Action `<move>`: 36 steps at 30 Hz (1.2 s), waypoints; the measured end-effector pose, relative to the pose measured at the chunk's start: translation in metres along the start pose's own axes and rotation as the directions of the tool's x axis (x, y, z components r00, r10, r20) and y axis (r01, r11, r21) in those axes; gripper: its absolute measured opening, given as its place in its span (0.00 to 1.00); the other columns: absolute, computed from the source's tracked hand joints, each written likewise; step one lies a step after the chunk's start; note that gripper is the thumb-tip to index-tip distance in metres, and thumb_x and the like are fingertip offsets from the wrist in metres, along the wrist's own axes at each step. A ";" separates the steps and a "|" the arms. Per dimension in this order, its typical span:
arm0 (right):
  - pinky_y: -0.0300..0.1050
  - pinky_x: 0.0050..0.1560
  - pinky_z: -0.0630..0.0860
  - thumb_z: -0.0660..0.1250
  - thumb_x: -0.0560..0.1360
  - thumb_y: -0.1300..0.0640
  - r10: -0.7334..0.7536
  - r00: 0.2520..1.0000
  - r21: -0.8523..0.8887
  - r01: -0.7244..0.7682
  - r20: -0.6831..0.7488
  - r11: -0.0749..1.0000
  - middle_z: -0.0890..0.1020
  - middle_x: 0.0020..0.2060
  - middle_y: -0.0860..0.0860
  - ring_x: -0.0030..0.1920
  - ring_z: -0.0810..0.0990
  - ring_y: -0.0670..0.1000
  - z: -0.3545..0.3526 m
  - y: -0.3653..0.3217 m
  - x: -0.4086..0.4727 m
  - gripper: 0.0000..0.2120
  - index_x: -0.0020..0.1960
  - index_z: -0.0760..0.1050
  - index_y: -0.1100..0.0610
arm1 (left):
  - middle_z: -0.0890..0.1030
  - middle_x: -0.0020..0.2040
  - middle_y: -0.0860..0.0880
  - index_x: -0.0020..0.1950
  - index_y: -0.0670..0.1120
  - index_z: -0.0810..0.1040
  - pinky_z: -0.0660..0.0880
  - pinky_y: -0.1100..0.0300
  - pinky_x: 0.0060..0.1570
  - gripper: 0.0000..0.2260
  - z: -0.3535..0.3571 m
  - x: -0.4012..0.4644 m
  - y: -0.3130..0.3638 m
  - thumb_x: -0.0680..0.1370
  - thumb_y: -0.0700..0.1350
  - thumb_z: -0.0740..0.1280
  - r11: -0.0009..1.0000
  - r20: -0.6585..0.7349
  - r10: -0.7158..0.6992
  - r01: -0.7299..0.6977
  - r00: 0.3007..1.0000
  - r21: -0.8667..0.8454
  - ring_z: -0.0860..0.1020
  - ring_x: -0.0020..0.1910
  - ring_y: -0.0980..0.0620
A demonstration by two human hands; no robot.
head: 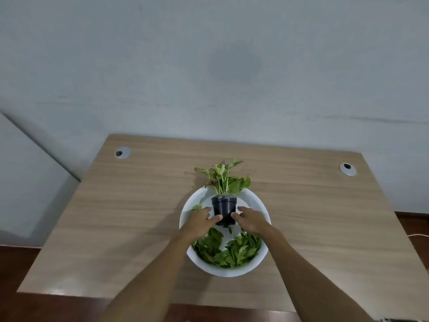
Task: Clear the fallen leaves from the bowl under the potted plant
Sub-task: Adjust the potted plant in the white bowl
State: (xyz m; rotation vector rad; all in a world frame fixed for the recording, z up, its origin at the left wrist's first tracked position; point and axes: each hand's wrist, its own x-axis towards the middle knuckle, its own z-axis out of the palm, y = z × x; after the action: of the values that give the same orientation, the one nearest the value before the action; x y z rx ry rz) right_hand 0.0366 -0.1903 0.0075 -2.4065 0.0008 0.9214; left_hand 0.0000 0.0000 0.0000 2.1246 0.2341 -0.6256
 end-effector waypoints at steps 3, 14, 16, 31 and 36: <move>0.43 0.50 0.71 0.58 0.80 0.41 0.024 1.000 0.155 -0.022 -0.013 0.988 0.79 0.64 0.55 0.58 0.78 0.55 0.005 -0.002 0.005 0.30 0.76 0.62 0.55 | 0.82 0.53 0.44 0.69 0.41 0.73 0.75 0.53 0.56 0.23 0.006 0.005 -0.001 0.79 0.53 0.65 0.996 -0.044 0.037 -0.040 0.998 -0.081 0.80 0.55 0.45; 0.50 0.50 0.79 0.70 0.76 0.47 -0.029 0.999 0.475 0.035 -0.020 0.879 0.83 0.54 0.56 0.52 0.82 0.53 0.007 -0.002 0.010 0.25 0.70 0.71 0.52 | 0.83 0.51 0.48 0.63 0.43 0.76 0.78 0.57 0.53 0.20 0.008 0.008 -0.008 0.75 0.50 0.71 0.961 -0.105 0.013 -0.042 0.994 -0.273 0.81 0.50 0.52; 0.49 0.52 0.77 0.70 0.76 0.50 -0.074 0.996 0.458 0.085 -0.041 0.885 0.84 0.52 0.54 0.50 0.82 0.49 0.000 -0.006 0.009 0.23 0.69 0.72 0.53 | 0.83 0.50 0.46 0.63 0.41 0.76 0.78 0.61 0.49 0.20 0.000 0.011 -0.005 0.74 0.46 0.72 0.962 -0.108 0.029 -0.057 0.994 -0.267 0.81 0.49 0.51; 0.41 0.51 0.77 0.66 0.74 0.70 -0.112 0.955 0.599 0.261 -0.275 0.757 0.82 0.53 0.50 0.54 0.81 0.50 0.021 -0.001 0.018 0.19 0.62 0.76 0.56 | 0.82 0.52 0.51 0.64 0.45 0.76 0.78 0.57 0.53 0.17 0.007 0.024 -0.005 0.75 0.43 0.71 0.945 -0.269 0.114 -0.188 0.956 -0.267 0.81 0.50 0.54; 0.50 0.59 0.79 0.69 0.72 0.69 -0.116 0.932 0.563 0.302 -0.342 0.769 0.83 0.55 0.50 0.59 0.81 0.51 0.031 0.005 0.026 0.20 0.63 0.78 0.56 | 0.84 0.52 0.50 0.64 0.46 0.77 0.78 0.64 0.50 0.16 0.013 0.024 -0.013 0.76 0.40 0.69 0.930 -0.299 0.131 -0.222 0.945 -0.293 0.82 0.53 0.52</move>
State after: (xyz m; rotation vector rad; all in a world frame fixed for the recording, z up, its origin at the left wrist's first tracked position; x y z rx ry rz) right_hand 0.0361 -0.1737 -0.0297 -1.8519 0.1164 0.3670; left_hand 0.0109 -0.0046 -0.0277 1.8791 0.2724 -0.1665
